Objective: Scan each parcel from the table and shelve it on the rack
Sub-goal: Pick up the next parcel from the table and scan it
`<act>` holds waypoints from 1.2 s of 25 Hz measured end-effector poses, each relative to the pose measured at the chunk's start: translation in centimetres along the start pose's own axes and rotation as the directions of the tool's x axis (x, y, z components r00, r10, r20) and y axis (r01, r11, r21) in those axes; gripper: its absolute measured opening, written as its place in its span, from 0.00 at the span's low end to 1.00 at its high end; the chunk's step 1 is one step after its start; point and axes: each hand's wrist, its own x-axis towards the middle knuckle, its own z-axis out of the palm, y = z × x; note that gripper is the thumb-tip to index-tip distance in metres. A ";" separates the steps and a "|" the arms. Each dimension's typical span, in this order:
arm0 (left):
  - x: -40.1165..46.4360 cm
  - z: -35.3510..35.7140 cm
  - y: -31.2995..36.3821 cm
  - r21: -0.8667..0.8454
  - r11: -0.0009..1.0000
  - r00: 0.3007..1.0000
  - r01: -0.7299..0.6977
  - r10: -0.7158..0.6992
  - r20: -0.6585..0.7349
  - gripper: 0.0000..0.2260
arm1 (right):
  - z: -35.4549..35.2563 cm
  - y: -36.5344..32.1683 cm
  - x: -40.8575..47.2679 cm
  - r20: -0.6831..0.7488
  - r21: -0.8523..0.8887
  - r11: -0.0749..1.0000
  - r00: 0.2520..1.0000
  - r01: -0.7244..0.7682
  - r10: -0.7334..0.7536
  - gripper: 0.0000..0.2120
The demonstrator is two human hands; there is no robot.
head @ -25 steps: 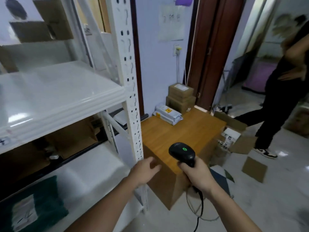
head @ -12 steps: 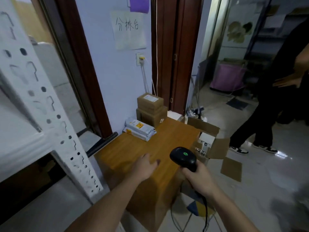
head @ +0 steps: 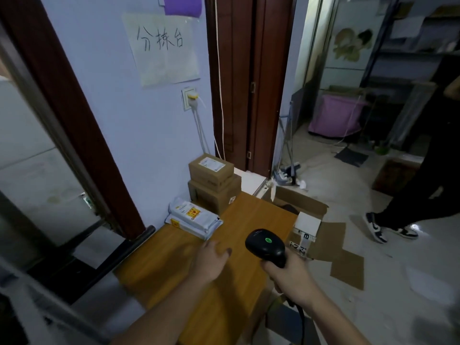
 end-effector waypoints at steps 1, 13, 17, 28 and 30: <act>1.3 0.6 0.2 -0.019 1.000 1.000 0.014 -0.014 0.001 0.30 | -0.6 0.0 1.4 0.016 -0.010 1.000 1.000 -0.002 0.002 0.12; 11.4 4.2 0.7 -0.236 0.943 0.961 0.237 -0.263 -0.088 0.32 | -4.2 0.2 15.9 0.314 -0.152 0.988 0.948 -0.003 0.051 0.05; 15.9 4.1 -1.6 -0.376 0.862 0.914 0.340 -0.397 -0.082 0.26 | -1.8 -0.2 20.6 0.400 -0.160 0.986 0.910 -0.043 0.104 0.11; 29.8 5.4 -11.4 -0.765 0.375 0.692 0.524 -0.711 0.125 0.58 | 4.9 0.6 29.8 0.410 -0.283 0.942 0.865 -0.181 0.290 0.06; 30.8 5.5 -11.4 -0.756 0.340 0.678 0.560 -0.712 0.183 0.64 | 5.5 1.0 30.4 0.433 -0.323 0.920 0.830 -0.221 0.351 0.11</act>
